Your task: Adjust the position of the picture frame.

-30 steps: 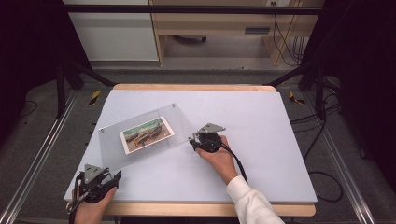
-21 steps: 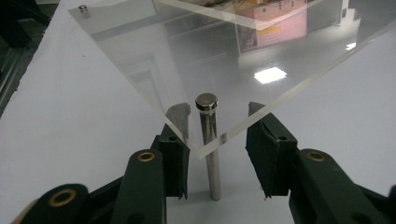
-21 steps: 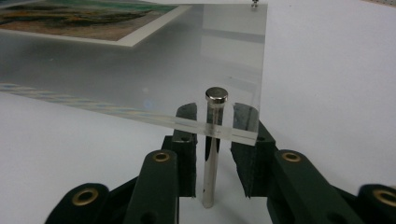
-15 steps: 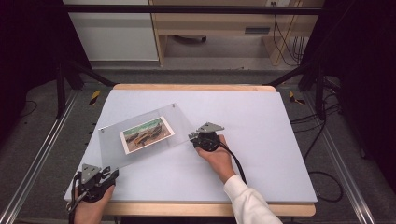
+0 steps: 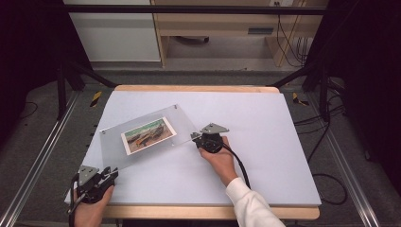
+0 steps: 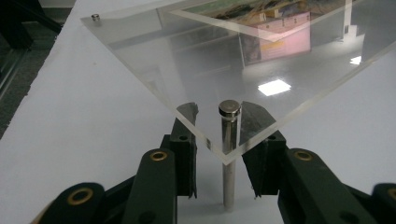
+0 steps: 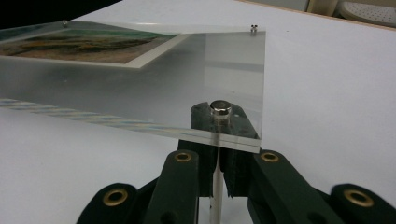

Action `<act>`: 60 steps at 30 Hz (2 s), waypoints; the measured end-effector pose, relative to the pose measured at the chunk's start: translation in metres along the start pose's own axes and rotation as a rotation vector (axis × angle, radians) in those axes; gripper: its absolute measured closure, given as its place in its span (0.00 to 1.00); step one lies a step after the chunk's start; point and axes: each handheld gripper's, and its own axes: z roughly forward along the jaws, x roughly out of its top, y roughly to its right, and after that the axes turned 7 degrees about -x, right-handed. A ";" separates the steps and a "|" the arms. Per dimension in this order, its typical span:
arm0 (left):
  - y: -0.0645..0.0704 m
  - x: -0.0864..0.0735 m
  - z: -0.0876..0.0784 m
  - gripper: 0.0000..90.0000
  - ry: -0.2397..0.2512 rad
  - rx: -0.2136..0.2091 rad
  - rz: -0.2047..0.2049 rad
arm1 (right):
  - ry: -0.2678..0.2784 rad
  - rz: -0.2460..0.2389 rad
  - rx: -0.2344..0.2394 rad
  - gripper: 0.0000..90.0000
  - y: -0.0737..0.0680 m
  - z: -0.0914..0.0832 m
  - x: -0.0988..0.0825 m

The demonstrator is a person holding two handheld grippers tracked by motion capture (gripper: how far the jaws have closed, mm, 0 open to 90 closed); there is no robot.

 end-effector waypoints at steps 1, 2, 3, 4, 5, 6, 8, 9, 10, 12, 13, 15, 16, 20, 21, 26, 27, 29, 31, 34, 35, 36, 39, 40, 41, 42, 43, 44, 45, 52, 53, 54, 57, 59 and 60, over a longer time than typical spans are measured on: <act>0.000 0.000 0.000 0.74 0.006 0.002 0.000 | -0.001 0.006 0.004 0.94 0.000 -0.001 0.001; 0.000 0.001 0.000 0.75 0.011 0.004 0.001 | 0.002 0.007 0.005 0.94 0.001 -0.001 0.002; -0.001 0.001 0.000 0.76 0.016 0.004 -0.001 | 0.002 0.010 0.005 0.94 0.000 -0.001 0.002; -0.001 0.001 -0.001 0.77 0.027 0.005 -0.002 | 0.002 0.012 0.005 0.94 0.000 -0.001 0.003; -0.002 0.001 -0.002 0.79 0.033 0.002 -0.001 | 0.003 0.013 0.008 0.94 0.001 -0.002 0.004; -0.003 0.002 -0.002 0.80 0.038 -0.005 -0.006 | 0.004 0.016 0.010 0.94 0.000 -0.002 0.004; -0.003 0.002 -0.002 0.84 0.049 -0.024 -0.005 | 0.009 0.020 0.012 0.94 0.001 -0.002 0.006; -0.002 0.002 -0.002 0.88 0.051 -0.029 0.001 | 0.009 0.023 0.015 0.93 0.001 -0.003 0.006; -0.001 0.002 -0.002 0.90 0.056 -0.028 0.005 | 0.010 0.027 0.017 0.93 0.001 -0.003 0.006; -0.001 0.003 -0.002 0.91 0.057 -0.026 0.012 | 0.012 0.030 0.020 0.93 0.001 -0.003 0.006; -0.001 0.003 -0.002 0.91 0.063 -0.029 0.007 | 0.013 0.035 0.019 0.93 0.001 -0.003 0.007; -0.002 0.003 -0.003 0.92 0.065 -0.034 0.003 | 0.013 0.035 0.021 0.91 0.001 -0.004 0.007; -0.002 0.002 -0.003 0.92 0.068 -0.038 -0.003 | 0.013 0.039 0.021 0.88 0.001 -0.004 0.007; -0.004 0.002 -0.003 0.93 0.070 -0.049 -0.017 | 0.021 0.033 0.003 0.80 0.000 -0.004 0.007; -0.004 0.002 -0.003 0.93 0.069 -0.049 -0.017 | 0.022 0.035 0.007 0.81 0.000 -0.003 0.007; -0.004 0.002 -0.003 0.93 0.065 -0.051 -0.020 | 0.027 0.019 0.007 0.88 -0.002 -0.003 0.007; -0.004 0.002 -0.003 0.93 0.065 -0.051 -0.020 | 0.025 0.023 0.003 0.90 -0.002 -0.003 0.007; -0.004 0.002 -0.003 0.93 0.067 -0.050 -0.019 | 0.020 0.036 0.005 0.93 0.000 -0.004 0.007; -0.003 0.002 -0.003 0.93 0.070 -0.049 -0.022 | 0.017 0.037 0.006 0.94 0.000 -0.004 0.007; -0.002 0.003 -0.003 0.92 0.068 -0.043 -0.020 | 0.017 0.041 -0.001 0.94 -0.001 -0.004 0.008; -0.002 0.003 -0.003 0.92 0.068 -0.042 -0.019 | 0.017 0.045 -0.002 0.94 -0.001 -0.004 0.008; -0.002 0.003 -0.003 0.92 0.068 -0.043 -0.021 | 0.016 0.043 -0.001 0.94 -0.001 -0.004 0.008; -0.002 0.004 -0.003 0.91 0.061 -0.045 -0.018 | 0.013 0.039 0.003 0.94 0.000 -0.004 0.009; -0.002 0.005 -0.004 0.90 0.062 -0.045 -0.018 | 0.010 0.040 0.007 0.94 0.000 -0.004 0.009; -0.002 0.005 -0.003 0.89 0.061 -0.043 -0.017 | 0.007 0.041 0.007 0.94 0.000 -0.004 0.010; -0.001 0.005 -0.003 0.89 0.063 -0.043 -0.019 | 0.004 0.044 0.006 0.94 0.000 -0.004 0.010; -0.002 0.005 -0.003 0.88 0.060 -0.044 -0.016 | 0.003 0.044 0.005 0.94 0.000 -0.004 0.010; -0.002 0.006 -0.003 0.88 0.064 -0.044 -0.021 | 0.002 0.041 0.006 0.94 0.000 -0.005 0.011; -0.002 0.006 -0.003 0.87 0.062 -0.045 -0.023 | 0.002 0.038 0.006 0.94 0.000 -0.005 0.011; -0.005 0.007 -0.002 0.89 0.038 -0.057 -0.044 | -0.005 0.035 0.004 0.94 -0.001 -0.004 0.011; -0.006 0.007 -0.002 0.90 0.037 -0.059 -0.045 | -0.007 0.035 0.003 0.94 -0.001 -0.004 0.011; -0.006 0.007 -0.002 0.90 0.034 -0.064 -0.046 | -0.009 0.036 0.002 0.94 -0.001 -0.004 0.011; -0.005 0.008 -0.002 0.93 0.027 -0.064 -0.046 | -0.009 0.039 0.003 0.94 -0.001 -0.004 0.011; -0.006 0.008 -0.002 0.93 0.025 -0.066 -0.047 | -0.009 0.044 0.003 0.93 0.000 -0.004 0.011; -0.006 0.008 -0.002 0.93 0.025 -0.067 -0.049 | -0.009 0.047 0.003 0.93 0.000 -0.004 0.011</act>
